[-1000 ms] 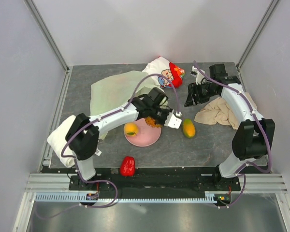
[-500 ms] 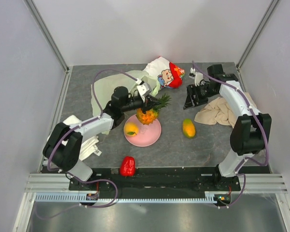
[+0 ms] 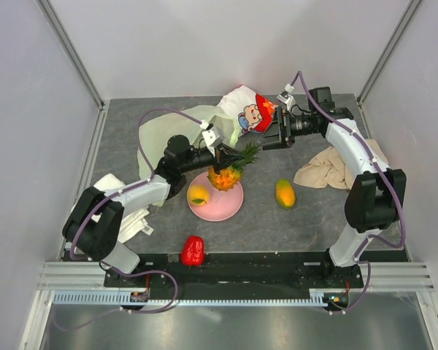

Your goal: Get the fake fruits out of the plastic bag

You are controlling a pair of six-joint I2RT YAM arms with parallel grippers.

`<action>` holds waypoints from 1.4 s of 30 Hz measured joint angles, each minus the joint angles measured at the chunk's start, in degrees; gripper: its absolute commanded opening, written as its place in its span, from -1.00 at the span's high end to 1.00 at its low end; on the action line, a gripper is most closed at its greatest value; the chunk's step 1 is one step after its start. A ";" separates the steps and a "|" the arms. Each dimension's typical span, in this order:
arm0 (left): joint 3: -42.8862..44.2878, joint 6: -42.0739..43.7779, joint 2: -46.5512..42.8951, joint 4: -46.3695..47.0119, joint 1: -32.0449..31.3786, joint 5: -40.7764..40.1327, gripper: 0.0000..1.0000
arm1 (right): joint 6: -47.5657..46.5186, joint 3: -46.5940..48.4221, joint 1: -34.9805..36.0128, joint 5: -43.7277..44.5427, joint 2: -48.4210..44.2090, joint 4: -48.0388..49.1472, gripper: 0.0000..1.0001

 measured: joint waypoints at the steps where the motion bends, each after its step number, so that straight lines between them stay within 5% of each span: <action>1: 0.00 -0.07 0.00 0.00 -0.07 0.09 0.97 | 0.81 0.00 0.46 -0.11 0.02 0.92 -0.61; 7: 0.00 -0.35 0.00 -0.09 -0.44 0.57 0.97 | 5.07 0.00 3.74 1.64 0.44 4.68 -0.43; 9: 0.00 -0.37 0.02 -0.28 -0.44 0.55 0.96 | 5.92 0.00 4.55 2.67 0.79 5.46 -0.21; 13: 0.00 -0.35 0.26 -1.40 -0.59 0.50 0.96 | 7.06 0.04 5.55 3.87 1.53 6.23 0.43; 14: 0.00 -0.35 0.35 -1.81 -0.68 0.46 0.96 | 7.34 0.24 5.75 4.11 1.77 6.29 0.89; 15: 0.00 -0.35 0.46 -1.92 -0.79 0.33 0.96 | 7.41 0.50 6.01 4.46 2.08 6.27 0.99; 18: 0.07 -0.26 0.48 -2.73 -0.87 -0.20 0.95 | 6.71 2.40 6.86 5.86 3.28 5.35 1.00; 22: 0.28 0.39 0.50 -3.74 -0.90 -1.51 0.01 | 5.40 4.90 8.02 8.15 3.87 4.52 0.99; 25: 1.66 1.75 0.50 -4.44 -0.92 -1.49 -0.31 | 3.15 7.65 8.79 10.54 4.09 2.27 0.99; 32: 5.66 6.54 -2.58 -15.37 -0.76 -1.57 -0.39 | -2.32 16.00 11.56 15.93 7.74 -0.96 1.00; 42: 7.48 14.84 -21.94 -42.45 2.29 -6.21 -0.40 | -4.79 21.57 16.33 18.21 12.33 -2.71 1.00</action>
